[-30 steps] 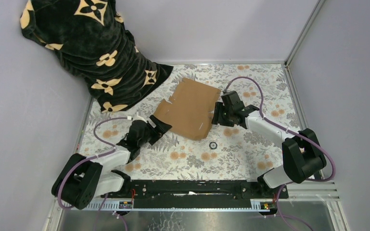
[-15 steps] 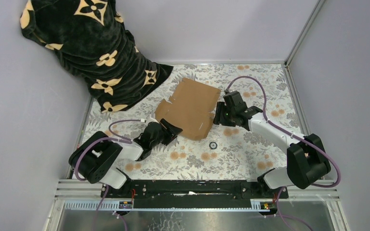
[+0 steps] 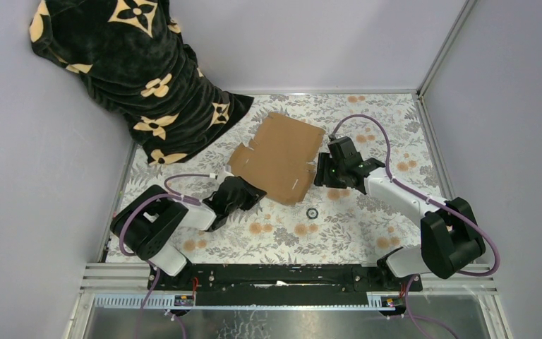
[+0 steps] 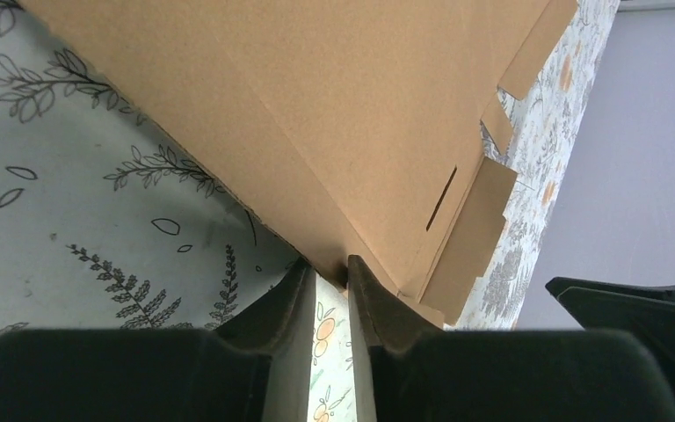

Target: Fold the paper box

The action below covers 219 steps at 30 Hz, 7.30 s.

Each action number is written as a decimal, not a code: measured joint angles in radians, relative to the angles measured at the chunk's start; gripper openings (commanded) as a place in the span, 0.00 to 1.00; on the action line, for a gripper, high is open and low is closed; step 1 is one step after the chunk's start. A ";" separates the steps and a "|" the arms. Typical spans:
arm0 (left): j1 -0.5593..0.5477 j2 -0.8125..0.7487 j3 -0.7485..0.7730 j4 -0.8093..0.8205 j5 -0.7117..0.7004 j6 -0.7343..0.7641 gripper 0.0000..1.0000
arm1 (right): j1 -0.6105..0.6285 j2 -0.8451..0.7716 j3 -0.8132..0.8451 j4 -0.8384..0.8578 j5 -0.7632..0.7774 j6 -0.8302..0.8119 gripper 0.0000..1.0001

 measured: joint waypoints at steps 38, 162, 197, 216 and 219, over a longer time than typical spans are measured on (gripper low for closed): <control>0.000 -0.057 0.694 -1.067 -0.303 0.714 0.10 | 0.000 -0.063 0.074 -0.065 0.015 -0.047 0.56; -0.268 0.036 0.712 -0.967 -0.929 1.629 0.00 | -0.209 0.774 0.426 0.693 -0.771 0.378 0.36; -0.343 0.061 0.660 -0.911 -0.930 1.631 0.00 | -0.225 0.896 0.502 0.865 -0.803 0.515 0.37; -0.368 0.060 0.650 -0.898 -0.933 1.631 0.00 | -0.213 0.950 0.610 0.926 -0.935 0.569 0.38; -0.370 0.058 0.642 -0.894 -0.934 1.631 0.00 | -0.204 0.950 0.610 0.927 -0.954 0.569 0.38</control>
